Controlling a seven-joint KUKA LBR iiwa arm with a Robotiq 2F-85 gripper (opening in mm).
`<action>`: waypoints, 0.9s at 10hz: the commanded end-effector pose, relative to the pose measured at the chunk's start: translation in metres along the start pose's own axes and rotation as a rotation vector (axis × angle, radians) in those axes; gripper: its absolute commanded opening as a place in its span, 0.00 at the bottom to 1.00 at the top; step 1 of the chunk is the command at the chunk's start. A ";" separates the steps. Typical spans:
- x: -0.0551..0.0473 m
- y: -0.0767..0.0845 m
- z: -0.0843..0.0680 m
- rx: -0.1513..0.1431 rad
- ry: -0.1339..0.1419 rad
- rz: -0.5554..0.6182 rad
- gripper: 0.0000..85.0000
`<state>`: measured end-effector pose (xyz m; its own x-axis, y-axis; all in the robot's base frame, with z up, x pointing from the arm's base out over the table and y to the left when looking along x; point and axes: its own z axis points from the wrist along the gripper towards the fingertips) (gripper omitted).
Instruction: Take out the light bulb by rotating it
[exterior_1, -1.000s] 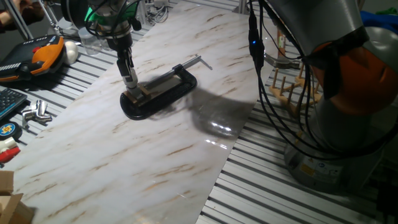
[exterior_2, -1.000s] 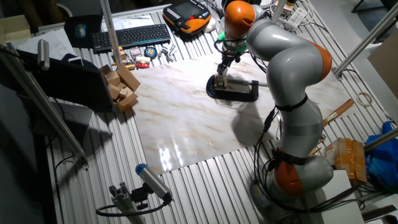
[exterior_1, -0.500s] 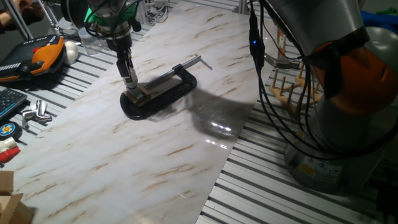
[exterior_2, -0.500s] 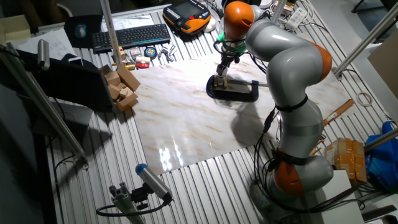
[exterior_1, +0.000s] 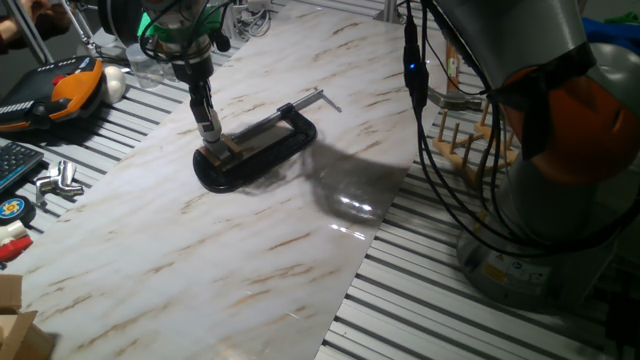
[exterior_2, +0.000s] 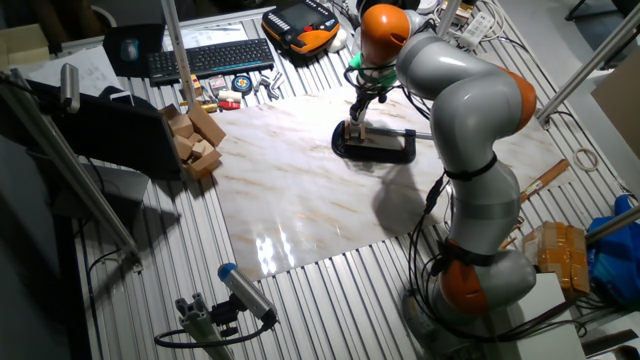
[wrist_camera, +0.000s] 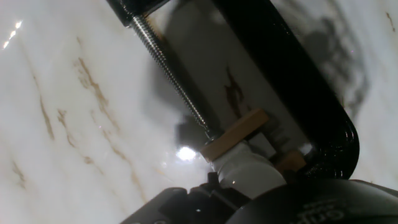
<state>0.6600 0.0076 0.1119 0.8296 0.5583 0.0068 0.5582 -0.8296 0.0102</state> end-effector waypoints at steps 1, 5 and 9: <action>0.000 0.000 0.000 -0.005 0.002 -0.007 0.60; 0.000 0.000 0.000 -0.020 0.018 -0.056 0.20; 0.000 -0.001 -0.003 -0.027 0.008 -0.096 0.00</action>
<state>0.6598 0.0086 0.1149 0.7735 0.6337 0.0131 0.6329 -0.7733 0.0380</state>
